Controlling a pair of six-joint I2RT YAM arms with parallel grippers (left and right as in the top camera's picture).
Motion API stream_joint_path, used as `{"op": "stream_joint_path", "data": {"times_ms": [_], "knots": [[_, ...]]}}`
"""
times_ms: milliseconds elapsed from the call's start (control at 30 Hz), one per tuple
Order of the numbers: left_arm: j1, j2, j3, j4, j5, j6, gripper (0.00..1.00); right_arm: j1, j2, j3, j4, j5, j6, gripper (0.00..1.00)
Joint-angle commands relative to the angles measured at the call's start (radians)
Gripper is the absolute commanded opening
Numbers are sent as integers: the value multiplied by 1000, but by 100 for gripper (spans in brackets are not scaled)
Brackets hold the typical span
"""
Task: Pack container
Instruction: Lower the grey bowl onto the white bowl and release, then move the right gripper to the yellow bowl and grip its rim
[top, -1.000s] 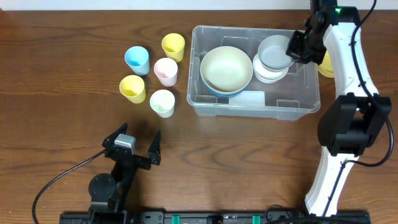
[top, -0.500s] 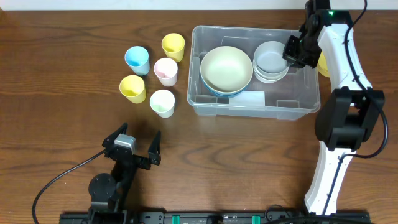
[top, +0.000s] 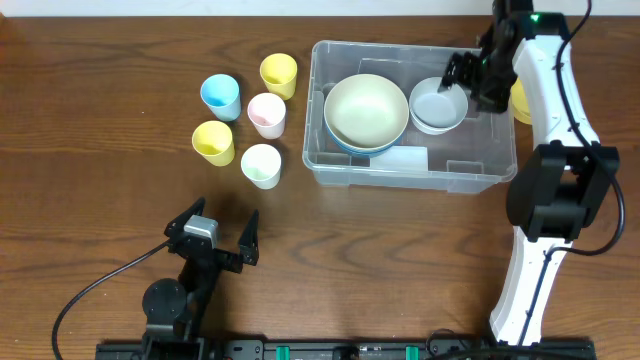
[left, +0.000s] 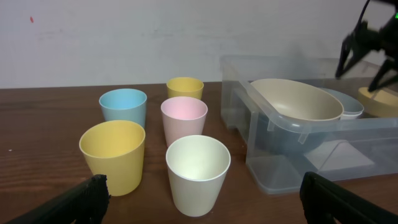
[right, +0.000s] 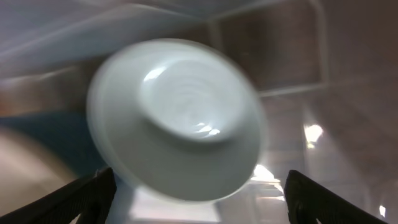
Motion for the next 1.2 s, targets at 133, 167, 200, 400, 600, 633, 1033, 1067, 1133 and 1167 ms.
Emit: {"op": "stream_joint_path", "data": {"times_ms": [133,167,200,400,600,633,1033,1067,1133,1167], "knots": [[5,-6,-19,-33,17,13,98,-10,-2,374,-70,-234,-37,90],[5,-6,-19,-33,17,13,98,-17,-2,431,-89,-217,-33,91],[5,-6,-19,-33,17,13,98,-27,-2,483,-108,-173,-17,93],[5,-6,-19,-33,17,13,98,-153,1,578,-212,189,101,99],[5,-6,-19,-33,17,13,98,-301,32,449,-216,192,91,99],[5,-6,-19,-33,17,13,98,-317,37,420,-209,193,75,99],[5,-6,-19,-33,17,13,98,-375,56,47,35,193,36,99],[5,-6,-19,-33,17,13,98,-375,56,20,56,193,37,99],[5,-6,-19,-33,17,13,98,-375,56,-26,93,195,37,99],[5,-6,-19,-33,17,13,98,-375,56,-53,115,201,37,99]]}}
